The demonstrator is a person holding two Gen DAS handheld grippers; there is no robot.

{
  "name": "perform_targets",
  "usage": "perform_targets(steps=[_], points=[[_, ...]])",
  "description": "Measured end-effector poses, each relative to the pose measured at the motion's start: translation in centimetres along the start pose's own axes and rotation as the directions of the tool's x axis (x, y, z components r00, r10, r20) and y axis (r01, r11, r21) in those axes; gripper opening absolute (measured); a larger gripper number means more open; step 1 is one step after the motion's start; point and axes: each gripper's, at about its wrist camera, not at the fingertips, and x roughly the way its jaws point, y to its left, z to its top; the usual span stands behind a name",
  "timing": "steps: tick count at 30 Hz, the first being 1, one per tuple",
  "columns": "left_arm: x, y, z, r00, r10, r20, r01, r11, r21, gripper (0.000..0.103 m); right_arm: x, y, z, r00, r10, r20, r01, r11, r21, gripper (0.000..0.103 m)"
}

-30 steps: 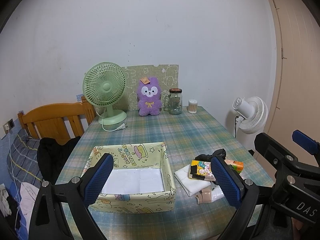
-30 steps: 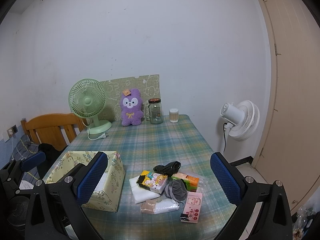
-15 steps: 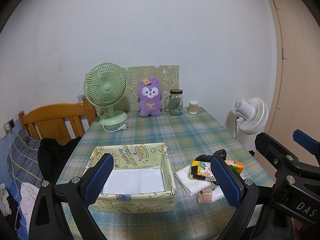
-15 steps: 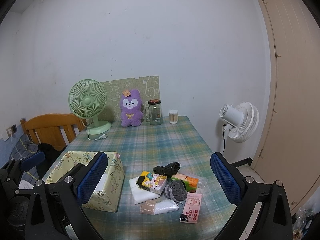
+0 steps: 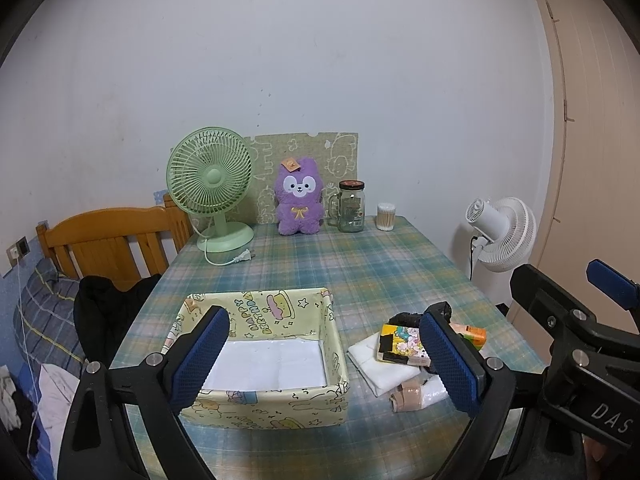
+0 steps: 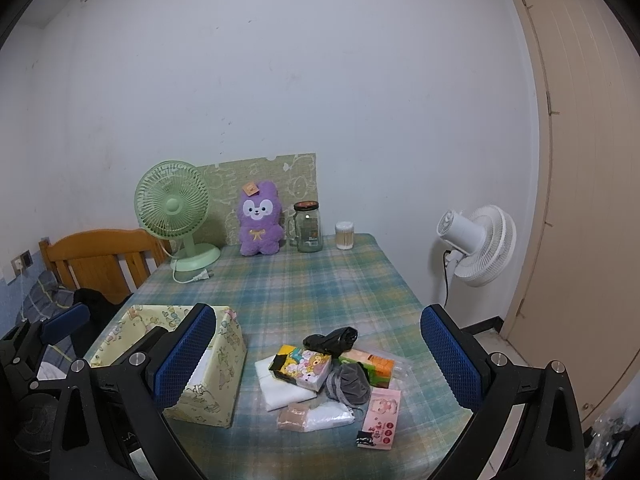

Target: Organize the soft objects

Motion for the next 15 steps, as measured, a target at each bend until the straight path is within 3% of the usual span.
perform_targets(steps=[15], points=[[2.0, -2.0, -1.0, 1.000, -0.010, -0.027, 0.010, 1.000, -0.005, 0.094, 1.4, -1.0, -0.6, 1.000, -0.005, -0.015, 0.005, 1.000, 0.020, 0.099]])
